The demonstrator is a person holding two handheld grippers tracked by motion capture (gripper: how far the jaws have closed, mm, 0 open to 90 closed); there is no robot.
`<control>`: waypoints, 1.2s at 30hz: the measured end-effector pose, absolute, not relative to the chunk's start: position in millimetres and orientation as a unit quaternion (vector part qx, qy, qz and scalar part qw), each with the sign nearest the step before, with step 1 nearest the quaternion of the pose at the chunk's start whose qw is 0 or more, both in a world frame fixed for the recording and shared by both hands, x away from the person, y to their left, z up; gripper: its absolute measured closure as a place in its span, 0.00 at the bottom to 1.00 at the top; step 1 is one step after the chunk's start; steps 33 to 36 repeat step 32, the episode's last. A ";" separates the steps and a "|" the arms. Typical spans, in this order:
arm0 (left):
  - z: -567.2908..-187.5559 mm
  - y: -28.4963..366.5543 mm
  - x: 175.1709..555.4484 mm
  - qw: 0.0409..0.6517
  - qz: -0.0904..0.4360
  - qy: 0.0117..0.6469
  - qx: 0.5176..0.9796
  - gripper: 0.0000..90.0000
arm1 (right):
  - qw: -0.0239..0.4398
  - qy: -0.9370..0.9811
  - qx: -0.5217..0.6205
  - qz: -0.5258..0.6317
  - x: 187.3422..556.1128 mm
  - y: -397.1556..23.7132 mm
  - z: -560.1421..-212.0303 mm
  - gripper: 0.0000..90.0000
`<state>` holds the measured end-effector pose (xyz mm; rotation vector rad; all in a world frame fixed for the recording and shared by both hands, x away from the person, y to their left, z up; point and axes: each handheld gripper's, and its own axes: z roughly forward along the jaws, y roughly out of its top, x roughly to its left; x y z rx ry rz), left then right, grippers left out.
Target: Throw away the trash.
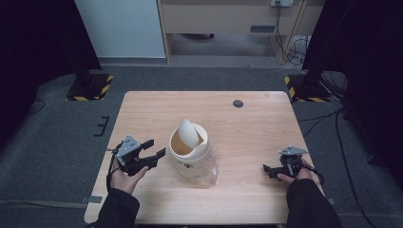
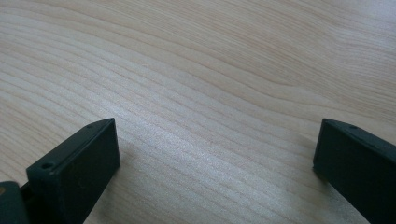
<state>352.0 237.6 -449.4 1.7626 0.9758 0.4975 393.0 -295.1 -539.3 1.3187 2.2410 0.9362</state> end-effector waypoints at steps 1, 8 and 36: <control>-452.1 238.7 353.1 0.500 0.206 0.409 0.735 0.38 | 0.188 0.796 0.469 0.333 393.0 -295.1 -539.3 0.01; -472.3 245.8 360.5 0.448 0.205 0.435 0.754 0.30 | 0.188 0.797 0.468 0.333 393.1 -295.1 -539.4 0.01; -522.0 265.2 383.4 0.309 0.176 0.496 0.792 0.18 | 0.188 0.797 0.468 0.333 393.1 -295.1 -539.4 0.01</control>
